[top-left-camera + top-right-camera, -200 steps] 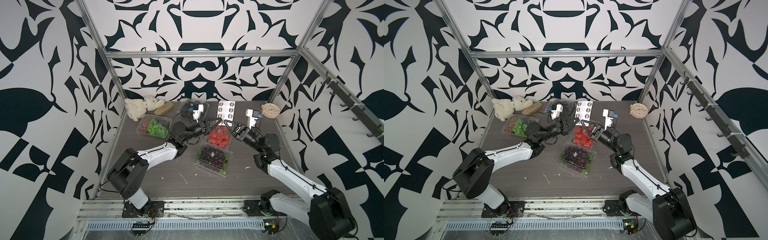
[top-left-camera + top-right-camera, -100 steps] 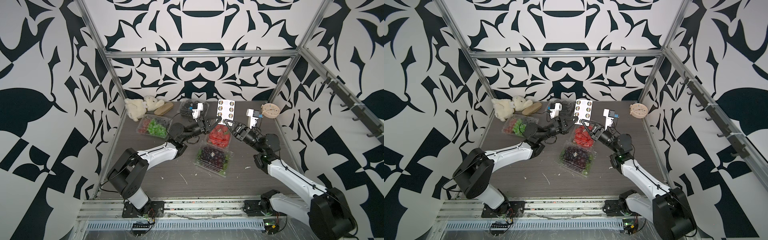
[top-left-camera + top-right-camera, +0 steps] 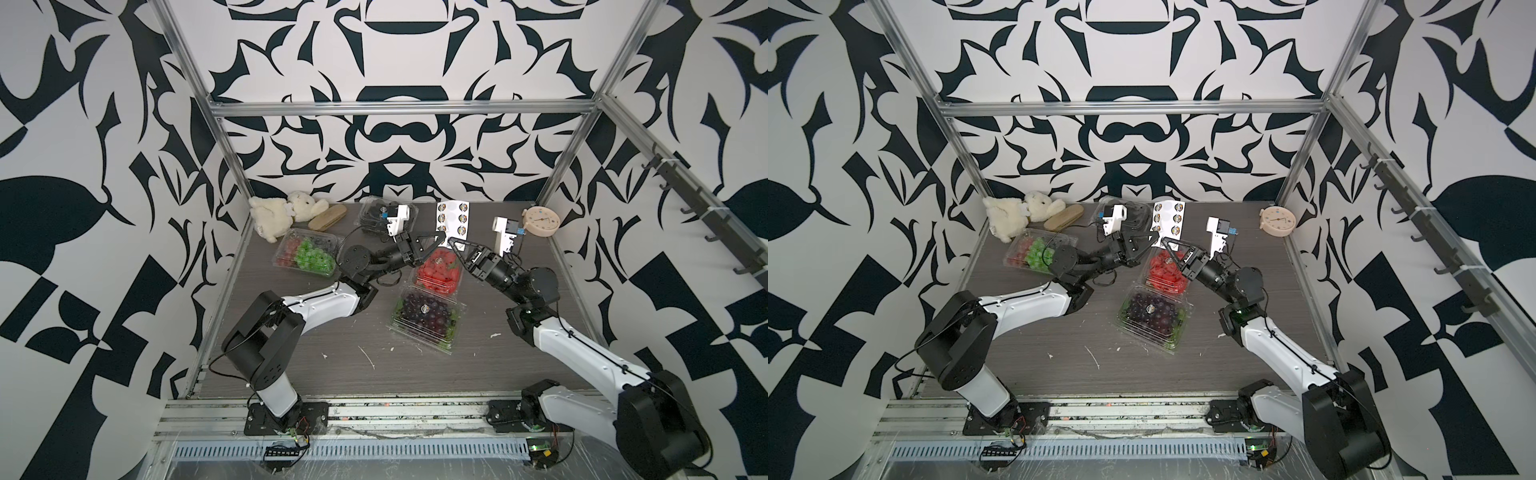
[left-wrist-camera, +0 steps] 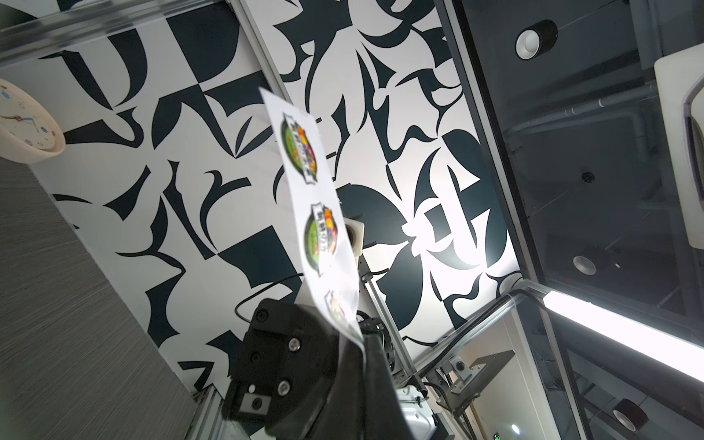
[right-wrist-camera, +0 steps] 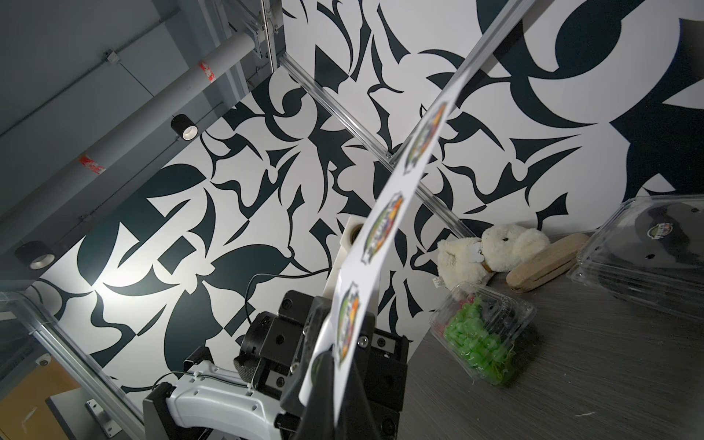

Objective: Label fruit boxes
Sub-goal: Adjust the label sticker.

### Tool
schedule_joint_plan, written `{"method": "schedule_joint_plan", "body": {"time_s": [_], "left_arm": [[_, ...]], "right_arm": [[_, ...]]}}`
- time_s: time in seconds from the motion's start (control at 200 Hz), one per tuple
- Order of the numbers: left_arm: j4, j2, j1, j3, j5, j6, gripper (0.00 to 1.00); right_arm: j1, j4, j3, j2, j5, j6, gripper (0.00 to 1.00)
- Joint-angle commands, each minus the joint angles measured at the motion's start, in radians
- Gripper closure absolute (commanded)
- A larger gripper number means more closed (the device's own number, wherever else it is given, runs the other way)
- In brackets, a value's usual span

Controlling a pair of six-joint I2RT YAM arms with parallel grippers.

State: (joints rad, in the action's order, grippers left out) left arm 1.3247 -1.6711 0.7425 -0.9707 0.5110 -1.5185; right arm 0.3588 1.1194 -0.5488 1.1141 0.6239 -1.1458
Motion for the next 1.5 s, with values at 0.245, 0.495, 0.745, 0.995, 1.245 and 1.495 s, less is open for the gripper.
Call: {"method": "schedule_joint_plan", "body": {"time_s": [0.245, 0.495, 0.745, 0.995, 1.245, 1.495], "left_arm": [[0.033, -0.041, 0.012, -0.034, 0.012, -0.016, 1.0], [0.033, -0.044, 0.017, -0.035, 0.015, -0.012, 1.0], [0.06, -0.058, 0.009, -0.019, 0.004, -0.028, 1.0], [0.057, -0.053, 0.006, -0.016, 0.0, -0.025, 1.0], [0.056, -0.053, -0.003, 0.0, -0.011, -0.025, 1.0], [0.057, -0.052, -0.002, -0.003, -0.003, -0.029, 1.0]], "right_arm": [[0.008, 0.122, -0.034, 0.002, 0.046, -0.023, 1.0], [0.008, 0.129, -0.035, 0.009, 0.041, -0.022, 1.0], [0.009, 0.136, -0.029, -0.009, 0.037, -0.014, 1.0], [0.009, 0.126, -0.021, -0.017, 0.033, -0.007, 1.0], [0.008, 0.135, -0.016, -0.017, 0.023, -0.005, 1.0], [0.007, 0.134, -0.007, -0.02, 0.008, 0.003, 1.0]]}}
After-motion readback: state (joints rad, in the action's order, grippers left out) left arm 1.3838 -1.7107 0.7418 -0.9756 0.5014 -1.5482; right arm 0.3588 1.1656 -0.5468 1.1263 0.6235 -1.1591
